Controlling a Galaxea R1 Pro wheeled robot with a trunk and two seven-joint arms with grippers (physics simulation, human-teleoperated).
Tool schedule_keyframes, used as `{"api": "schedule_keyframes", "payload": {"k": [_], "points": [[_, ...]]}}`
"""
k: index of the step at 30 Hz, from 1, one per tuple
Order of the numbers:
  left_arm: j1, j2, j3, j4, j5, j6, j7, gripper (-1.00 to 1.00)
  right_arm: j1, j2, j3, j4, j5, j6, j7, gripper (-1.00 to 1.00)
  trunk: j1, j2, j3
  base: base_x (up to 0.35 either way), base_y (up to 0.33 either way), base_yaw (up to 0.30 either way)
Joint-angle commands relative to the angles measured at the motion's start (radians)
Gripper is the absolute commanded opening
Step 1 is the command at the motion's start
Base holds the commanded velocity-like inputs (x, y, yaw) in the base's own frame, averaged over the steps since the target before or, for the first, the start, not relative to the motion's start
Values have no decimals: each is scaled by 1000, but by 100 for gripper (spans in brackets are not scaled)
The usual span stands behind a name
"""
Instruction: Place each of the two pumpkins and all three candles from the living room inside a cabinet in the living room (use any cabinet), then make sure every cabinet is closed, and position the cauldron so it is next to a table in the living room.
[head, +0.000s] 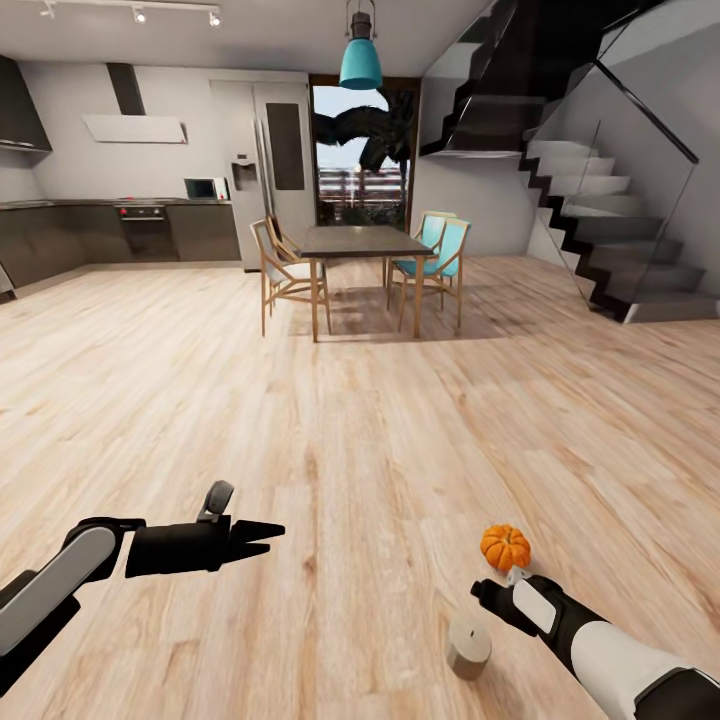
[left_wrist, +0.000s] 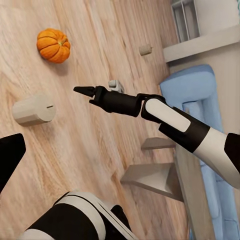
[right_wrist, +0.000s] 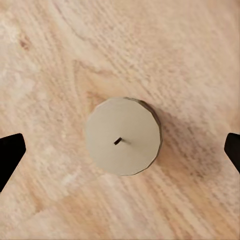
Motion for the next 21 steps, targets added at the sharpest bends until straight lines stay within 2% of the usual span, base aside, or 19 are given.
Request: {"api": "schedule_keyframes", "payload": {"k": [1,13,19,21], "points": [[-1,0,-2,0,-8,0,-10,100,0,-1,8,-3,-10,4,-8,100,0,0,-1,107,-1,0],[-1,0,-3,1,-7,0,-10,100,0,-1,8,-3,-10,4,-8,100,0,0,-1,151,-35,0],[-1,0,-1,0,-7,0,-11,100,-1,-1,8,-3,-10,4,-7,100,0,0,-1,25,-14,0],[-1,0,0,0,-7,0,-11,100,-1,-1,8,-4,-10,4,-6,100,1,-1,-9,2,-1,0]]}}
